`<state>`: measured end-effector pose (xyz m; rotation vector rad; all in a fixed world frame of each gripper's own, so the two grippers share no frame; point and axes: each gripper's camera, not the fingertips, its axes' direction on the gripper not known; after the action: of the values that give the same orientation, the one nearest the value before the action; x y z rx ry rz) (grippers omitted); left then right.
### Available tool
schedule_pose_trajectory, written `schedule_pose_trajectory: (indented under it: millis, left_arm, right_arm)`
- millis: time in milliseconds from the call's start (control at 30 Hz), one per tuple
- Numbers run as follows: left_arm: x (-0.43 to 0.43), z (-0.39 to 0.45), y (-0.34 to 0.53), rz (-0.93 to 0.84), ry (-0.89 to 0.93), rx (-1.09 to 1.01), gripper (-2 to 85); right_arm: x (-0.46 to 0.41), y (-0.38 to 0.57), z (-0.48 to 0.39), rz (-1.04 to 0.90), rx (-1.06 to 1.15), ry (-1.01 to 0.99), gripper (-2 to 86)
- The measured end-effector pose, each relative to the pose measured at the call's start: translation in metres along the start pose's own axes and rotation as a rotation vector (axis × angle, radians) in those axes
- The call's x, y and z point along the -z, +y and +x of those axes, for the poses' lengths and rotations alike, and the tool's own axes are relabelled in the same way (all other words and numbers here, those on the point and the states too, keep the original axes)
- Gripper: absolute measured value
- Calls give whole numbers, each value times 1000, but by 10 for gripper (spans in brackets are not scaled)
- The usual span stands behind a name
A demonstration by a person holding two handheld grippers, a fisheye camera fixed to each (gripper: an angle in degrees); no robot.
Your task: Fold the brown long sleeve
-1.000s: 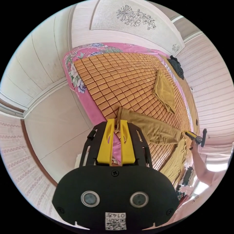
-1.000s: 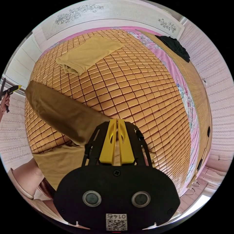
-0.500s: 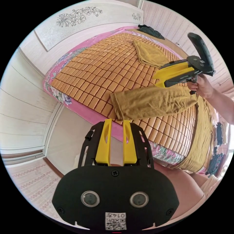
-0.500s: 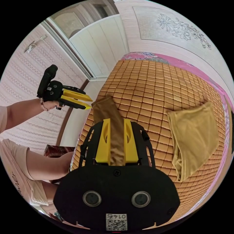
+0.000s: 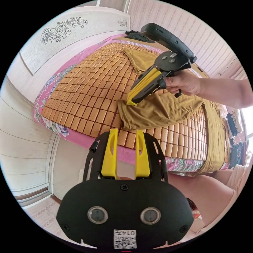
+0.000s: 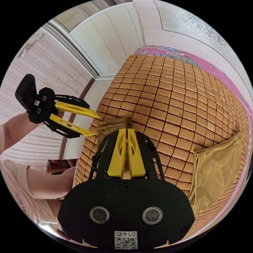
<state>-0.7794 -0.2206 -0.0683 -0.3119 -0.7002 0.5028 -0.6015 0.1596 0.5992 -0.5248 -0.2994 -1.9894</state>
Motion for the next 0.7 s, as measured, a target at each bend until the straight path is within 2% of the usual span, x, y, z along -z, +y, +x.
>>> schedule_pose_trajectory:
  millis: [167, 433, 600, 700]
  left_arm:
    - [1, 18, -16, -31, 2, -27, 19]
    - [-11, 12, -16, -183, 39, 210, 46]
    - [-1, 21, -25, -199, 9, 259, 62]
    - [14, 36, -27, -207, -52, 260, 63]
  right_arm:
    - [5, 8, -5, 56, 34, -38, -7]
    - [-19, 10, -38, 31, 70, -3, 19]
    - [41, 54, -28, 229, -31, -83, 71]
    - [98, 125, -9, 363, -116, -101, 83]
